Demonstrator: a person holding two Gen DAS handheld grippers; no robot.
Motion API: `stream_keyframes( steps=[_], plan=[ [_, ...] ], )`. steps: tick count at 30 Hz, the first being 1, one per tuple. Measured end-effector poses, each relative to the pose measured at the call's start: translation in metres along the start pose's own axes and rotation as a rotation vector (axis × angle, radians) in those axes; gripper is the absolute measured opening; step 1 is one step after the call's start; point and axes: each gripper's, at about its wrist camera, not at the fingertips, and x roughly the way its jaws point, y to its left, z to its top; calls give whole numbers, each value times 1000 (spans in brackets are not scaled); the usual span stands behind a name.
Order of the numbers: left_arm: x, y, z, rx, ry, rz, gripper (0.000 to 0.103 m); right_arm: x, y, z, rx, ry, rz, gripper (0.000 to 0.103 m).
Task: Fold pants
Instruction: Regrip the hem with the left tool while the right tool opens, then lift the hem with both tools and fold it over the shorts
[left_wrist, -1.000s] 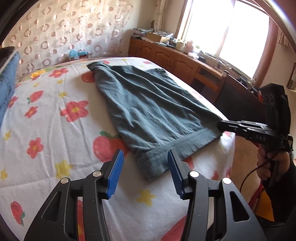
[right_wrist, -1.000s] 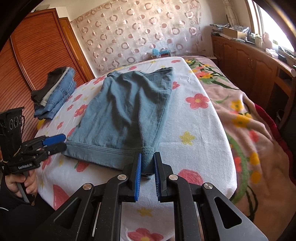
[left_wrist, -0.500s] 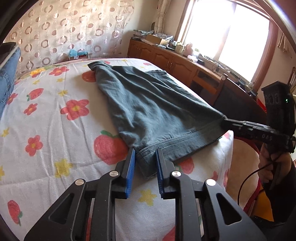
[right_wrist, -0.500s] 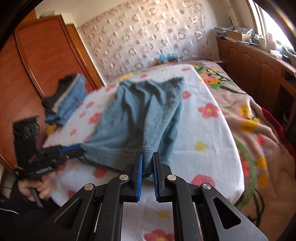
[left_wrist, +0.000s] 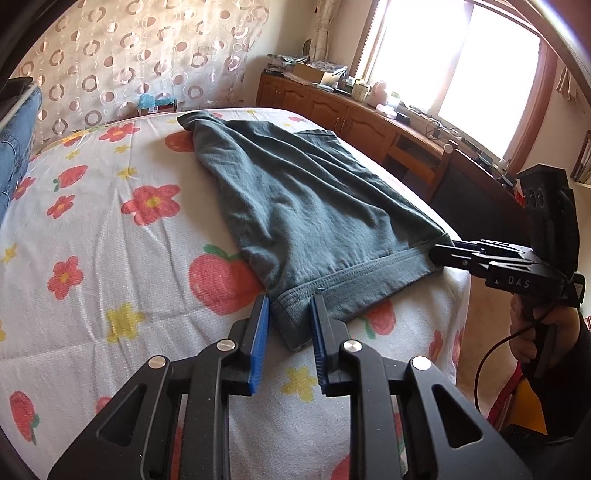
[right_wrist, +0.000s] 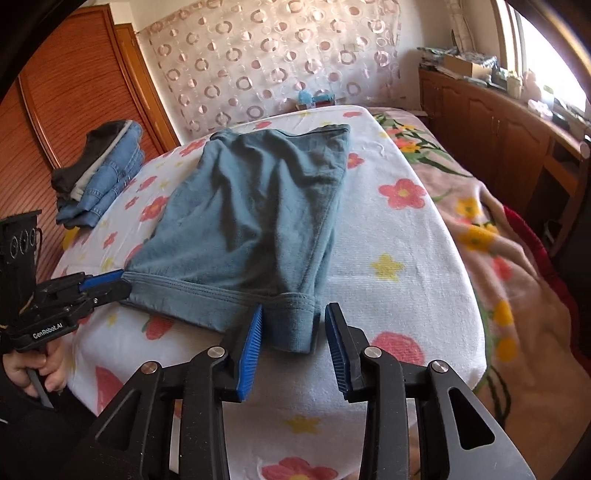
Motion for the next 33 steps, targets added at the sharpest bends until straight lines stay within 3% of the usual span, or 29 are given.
stream_keyframes(
  steps=[3, 6, 10, 12, 14, 17, 26, 33],
  plan=[
    [0, 0, 0, 0, -2, 1, 24, 2, 5, 0, -28, -9, -22, 36],
    [0, -1, 0, 3, -3, -1, 26, 5, 6, 0, -34, -13, -21, 30],
    [1, -7, -1, 29, -4, 10, 34, 2, 4, -1, -44, -22, -1, 14],
    [1, -11, -1, 45, -10, 41, 31, 3, 6, -1, -54, -28, 3, 11],
    [0, -13, 0, 60, -13, 49, 18, 2, 5, -1, -50, -40, 11, 11],
    [-9, -14, 6, 59, -37, 27, 14, -4, 2, 1, -38, -66, 38, 10],
    [-82, -18, 65, 67, -223, -7, 13, -61, 15, 39, -92, -233, 87, 10],
    [-147, -27, 112, 125, -365, 34, 13, -118, 40, 80, -177, -386, 108, 10]
  ],
)
